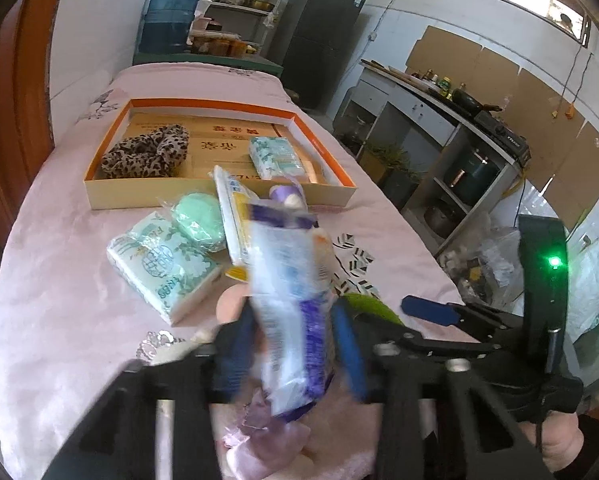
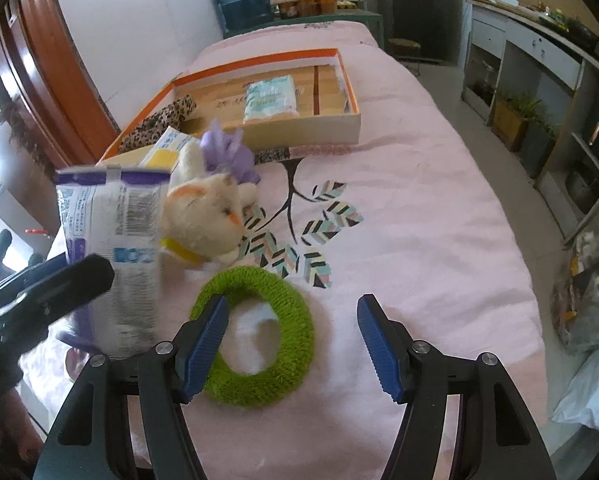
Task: Organize soft objects
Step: 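Grasp the white-purple wipes pack with the left tool while the right tool grasps the green sponge ring, then carry the wipes pack and sponge ring into the box and open both tools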
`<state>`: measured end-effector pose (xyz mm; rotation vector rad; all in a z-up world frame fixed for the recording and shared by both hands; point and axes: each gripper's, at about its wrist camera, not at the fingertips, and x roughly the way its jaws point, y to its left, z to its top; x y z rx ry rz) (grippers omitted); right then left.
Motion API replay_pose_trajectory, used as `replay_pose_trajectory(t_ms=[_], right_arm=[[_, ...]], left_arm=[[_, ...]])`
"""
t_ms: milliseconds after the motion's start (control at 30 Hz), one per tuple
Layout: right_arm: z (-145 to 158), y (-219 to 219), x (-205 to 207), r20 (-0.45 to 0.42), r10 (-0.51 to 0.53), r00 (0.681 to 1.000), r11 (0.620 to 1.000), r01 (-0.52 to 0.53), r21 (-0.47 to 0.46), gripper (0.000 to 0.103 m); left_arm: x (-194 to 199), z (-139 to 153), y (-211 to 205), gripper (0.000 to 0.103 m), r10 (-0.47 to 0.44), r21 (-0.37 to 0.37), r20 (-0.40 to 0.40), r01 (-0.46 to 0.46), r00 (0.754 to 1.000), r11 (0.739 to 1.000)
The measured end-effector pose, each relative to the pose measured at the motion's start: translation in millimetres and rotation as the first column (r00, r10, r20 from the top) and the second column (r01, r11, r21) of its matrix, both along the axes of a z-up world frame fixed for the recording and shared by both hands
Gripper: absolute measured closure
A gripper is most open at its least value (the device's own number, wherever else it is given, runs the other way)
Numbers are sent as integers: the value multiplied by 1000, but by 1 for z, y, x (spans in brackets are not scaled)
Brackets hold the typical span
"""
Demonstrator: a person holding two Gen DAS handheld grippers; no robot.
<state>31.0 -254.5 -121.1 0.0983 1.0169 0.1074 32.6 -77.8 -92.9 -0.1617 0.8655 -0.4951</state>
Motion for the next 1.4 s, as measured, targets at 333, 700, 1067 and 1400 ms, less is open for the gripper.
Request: replay_pose_trajectory(t_ms=[333, 700, 1067, 1400], right_arm=[[-8, -3, 2, -31, 5, 1000, 1000, -4, 18, 82], [7, -2, -2, 19, 14, 1000, 999, -14, 29, 86], [32, -1, 5, 86, 16, 996, 1000, -17, 6, 86], [57, 7, 18, 151, 47, 987, 999, -47, -8, 86]], left_arm=[[-3, -2, -5, 82, -32, -26, 7, 32, 999, 999], [-10, 17, 1, 83, -18, -50, 89, 23, 996, 998], [-5, 35, 16, 83, 29, -51, 140, -22, 990, 998], [8, 44, 36, 83, 106, -39, 157, -101, 982, 994]])
